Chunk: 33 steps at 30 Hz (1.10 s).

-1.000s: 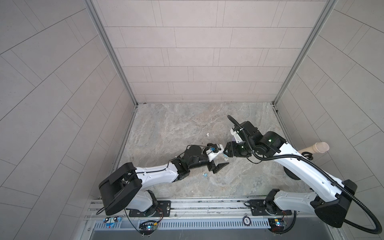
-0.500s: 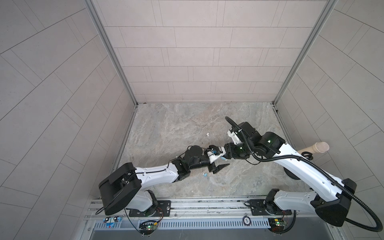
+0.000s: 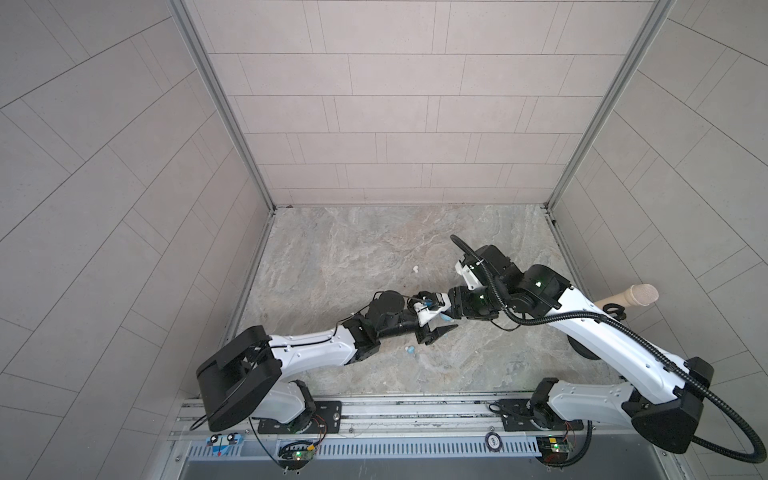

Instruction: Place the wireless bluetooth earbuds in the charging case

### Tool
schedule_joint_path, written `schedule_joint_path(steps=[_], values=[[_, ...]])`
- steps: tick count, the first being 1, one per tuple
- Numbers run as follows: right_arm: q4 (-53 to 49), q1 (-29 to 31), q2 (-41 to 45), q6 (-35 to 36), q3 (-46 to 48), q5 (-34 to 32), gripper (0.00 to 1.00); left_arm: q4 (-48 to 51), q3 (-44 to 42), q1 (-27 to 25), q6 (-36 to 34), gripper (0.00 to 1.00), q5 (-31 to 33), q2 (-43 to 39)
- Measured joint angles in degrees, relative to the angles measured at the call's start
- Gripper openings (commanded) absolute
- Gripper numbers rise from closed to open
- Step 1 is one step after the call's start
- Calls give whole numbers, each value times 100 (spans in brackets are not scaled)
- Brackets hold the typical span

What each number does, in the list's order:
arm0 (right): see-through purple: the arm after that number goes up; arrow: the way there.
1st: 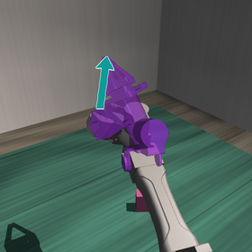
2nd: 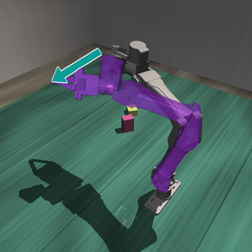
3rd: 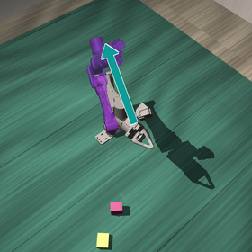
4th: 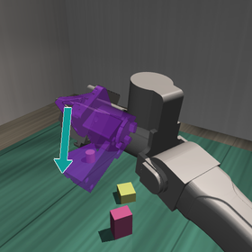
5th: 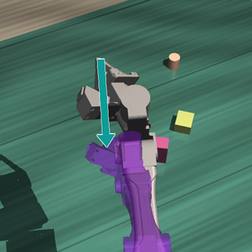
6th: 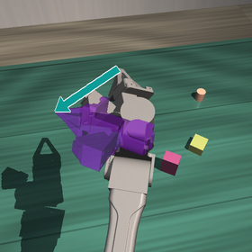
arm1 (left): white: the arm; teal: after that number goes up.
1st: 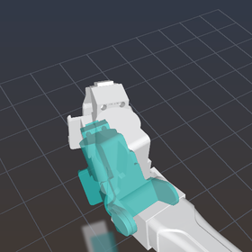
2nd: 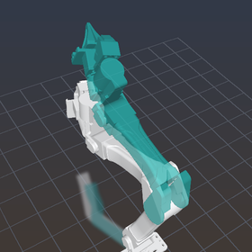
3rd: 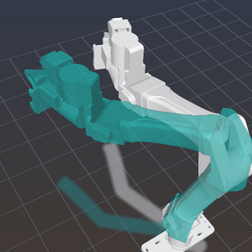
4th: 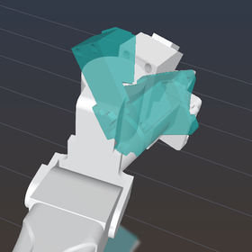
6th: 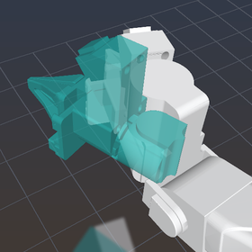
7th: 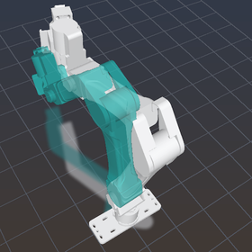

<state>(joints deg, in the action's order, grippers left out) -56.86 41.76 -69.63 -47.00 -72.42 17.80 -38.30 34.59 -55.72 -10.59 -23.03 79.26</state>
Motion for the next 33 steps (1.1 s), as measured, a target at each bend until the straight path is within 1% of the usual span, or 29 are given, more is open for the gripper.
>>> schedule_joint_path(steps=[11, 20, 27, 33], values=[[7, 120, 61, -129, 2, -13, 47, -127, 0, 22, 109, 72, -37, -11], [142, 219, 61, -160, 39, 4, 47, -317, 2, 20, 129, 67, -133, -20], [103, 223, 63, -155, 35, -114, 46, -114, 118, 4, 66, 70, -249, -20], [96, 223, 127, -155, 33, -284, 46, -11, 144, -9, 50, 70, -313, -20]])
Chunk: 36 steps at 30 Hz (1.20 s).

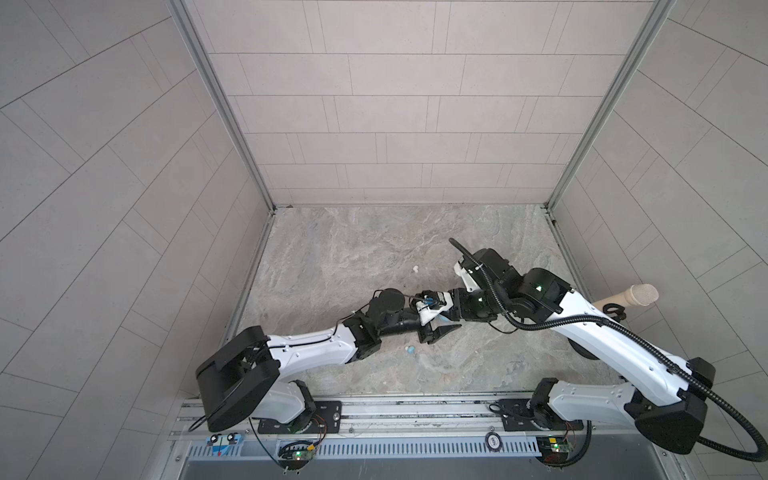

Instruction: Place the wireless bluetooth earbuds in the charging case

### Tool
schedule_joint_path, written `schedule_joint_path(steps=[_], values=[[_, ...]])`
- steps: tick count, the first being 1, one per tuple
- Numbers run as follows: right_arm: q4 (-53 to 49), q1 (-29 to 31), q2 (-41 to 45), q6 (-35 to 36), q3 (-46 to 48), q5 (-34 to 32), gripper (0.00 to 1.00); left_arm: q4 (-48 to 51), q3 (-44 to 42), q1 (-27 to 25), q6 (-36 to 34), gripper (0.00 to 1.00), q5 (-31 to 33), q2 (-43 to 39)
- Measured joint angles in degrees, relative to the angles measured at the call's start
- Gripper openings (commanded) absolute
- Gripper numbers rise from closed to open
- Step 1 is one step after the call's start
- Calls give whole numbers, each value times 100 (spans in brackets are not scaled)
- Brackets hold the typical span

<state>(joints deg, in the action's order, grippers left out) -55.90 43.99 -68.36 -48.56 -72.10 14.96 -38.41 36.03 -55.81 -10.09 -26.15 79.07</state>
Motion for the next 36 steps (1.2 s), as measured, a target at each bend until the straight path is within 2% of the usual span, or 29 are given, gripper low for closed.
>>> schedule_joint_path(steps=[13, 36], values=[[61, 0, 232, -133, 2, -79, 46, 66, 0, 2, -4, 66, -31, 2], [129, -13, 232, -280, 13, 107, 46, -79, 0, 9, -7, 51, 199, 2]])
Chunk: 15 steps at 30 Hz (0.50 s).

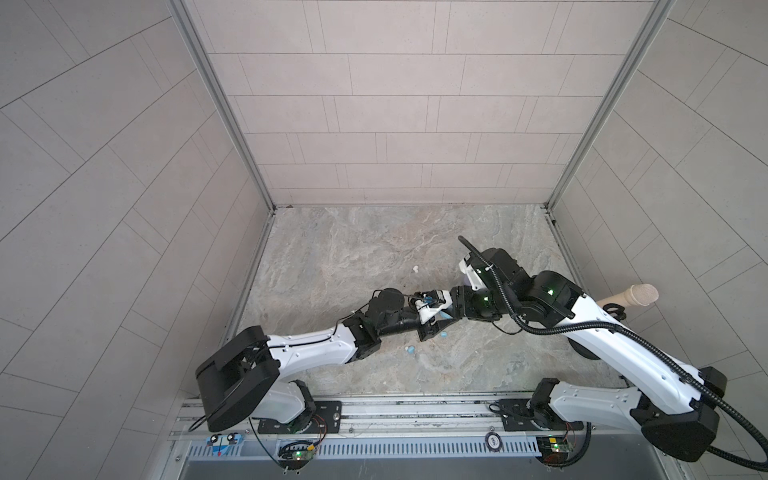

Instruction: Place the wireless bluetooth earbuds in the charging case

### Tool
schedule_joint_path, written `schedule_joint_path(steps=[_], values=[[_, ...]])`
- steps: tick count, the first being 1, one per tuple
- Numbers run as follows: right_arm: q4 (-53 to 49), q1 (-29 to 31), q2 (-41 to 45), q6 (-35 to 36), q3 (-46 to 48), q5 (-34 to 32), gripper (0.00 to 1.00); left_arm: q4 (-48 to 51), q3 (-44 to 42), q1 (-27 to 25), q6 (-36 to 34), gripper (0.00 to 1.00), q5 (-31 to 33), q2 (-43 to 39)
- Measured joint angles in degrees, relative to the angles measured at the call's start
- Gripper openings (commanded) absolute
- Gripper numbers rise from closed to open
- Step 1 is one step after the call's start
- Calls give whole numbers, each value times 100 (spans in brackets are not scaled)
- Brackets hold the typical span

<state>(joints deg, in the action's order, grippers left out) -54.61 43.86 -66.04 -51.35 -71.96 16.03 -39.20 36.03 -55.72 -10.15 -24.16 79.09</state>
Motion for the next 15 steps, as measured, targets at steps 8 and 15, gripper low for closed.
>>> schedule_joint_path(steps=[8, 15], values=[[17, -9, -2, -13, 0, 0, 46, 2, -2, 0, 2, 38, -2, 0], [22, -13, -7, -15, 0, 0, 50, 4, -2, 0, 9, 31, 0, 0]])
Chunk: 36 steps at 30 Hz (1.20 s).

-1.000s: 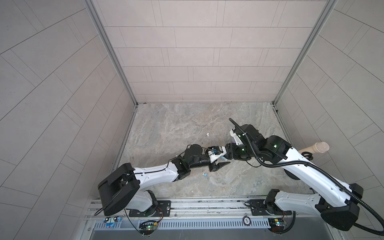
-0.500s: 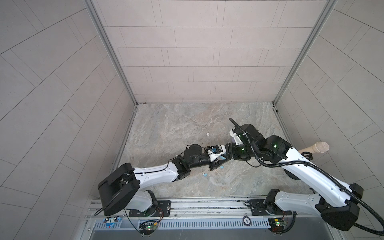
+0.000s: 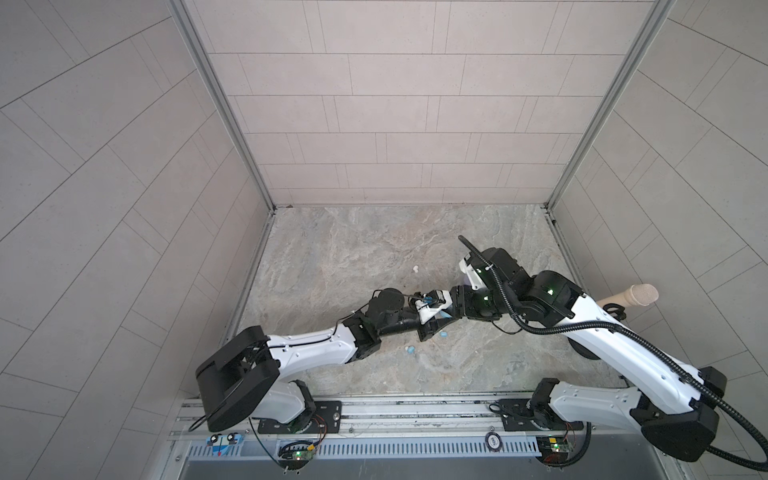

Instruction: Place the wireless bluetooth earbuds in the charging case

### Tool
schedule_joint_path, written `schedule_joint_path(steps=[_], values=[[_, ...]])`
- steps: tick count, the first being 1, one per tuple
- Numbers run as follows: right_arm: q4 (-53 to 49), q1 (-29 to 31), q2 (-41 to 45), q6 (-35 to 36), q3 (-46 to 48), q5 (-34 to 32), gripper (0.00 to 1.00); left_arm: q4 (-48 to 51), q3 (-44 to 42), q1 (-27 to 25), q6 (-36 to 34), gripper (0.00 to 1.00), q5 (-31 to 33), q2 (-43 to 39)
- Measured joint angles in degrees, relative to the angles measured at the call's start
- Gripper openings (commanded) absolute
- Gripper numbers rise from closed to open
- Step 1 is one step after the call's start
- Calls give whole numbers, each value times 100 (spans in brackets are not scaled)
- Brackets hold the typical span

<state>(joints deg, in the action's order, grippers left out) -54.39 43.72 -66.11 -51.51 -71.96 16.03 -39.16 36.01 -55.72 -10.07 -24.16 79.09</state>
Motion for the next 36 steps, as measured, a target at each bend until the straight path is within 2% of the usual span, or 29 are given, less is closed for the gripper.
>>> schedule_joint_path(steps=[2, 15, 18, 26, 31, 36], values=[[4, -2, -4, 0, 0, 2, 54, 4, 0, 0, 4, 27, 2, 0], [-37, -116, 188, -50, 24, -94, 98, -114, 2, 20, 181, 0, 98, -76], [63, -170, 409, -7, 48, -120, 100, 7, -15, 2, 212, 0, 162, -79], [-20, -782, 929, 400, 59, 11, 100, 385, -170, -33, 380, 0, 116, -262], [-304, -903, 1034, 1399, 55, 31, 99, 487, -297, -20, 564, 0, -356, -730], [-240, -796, 1436, 2697, 138, 96, 97, 459, -306, 164, 901, 0, -1106, -918]])
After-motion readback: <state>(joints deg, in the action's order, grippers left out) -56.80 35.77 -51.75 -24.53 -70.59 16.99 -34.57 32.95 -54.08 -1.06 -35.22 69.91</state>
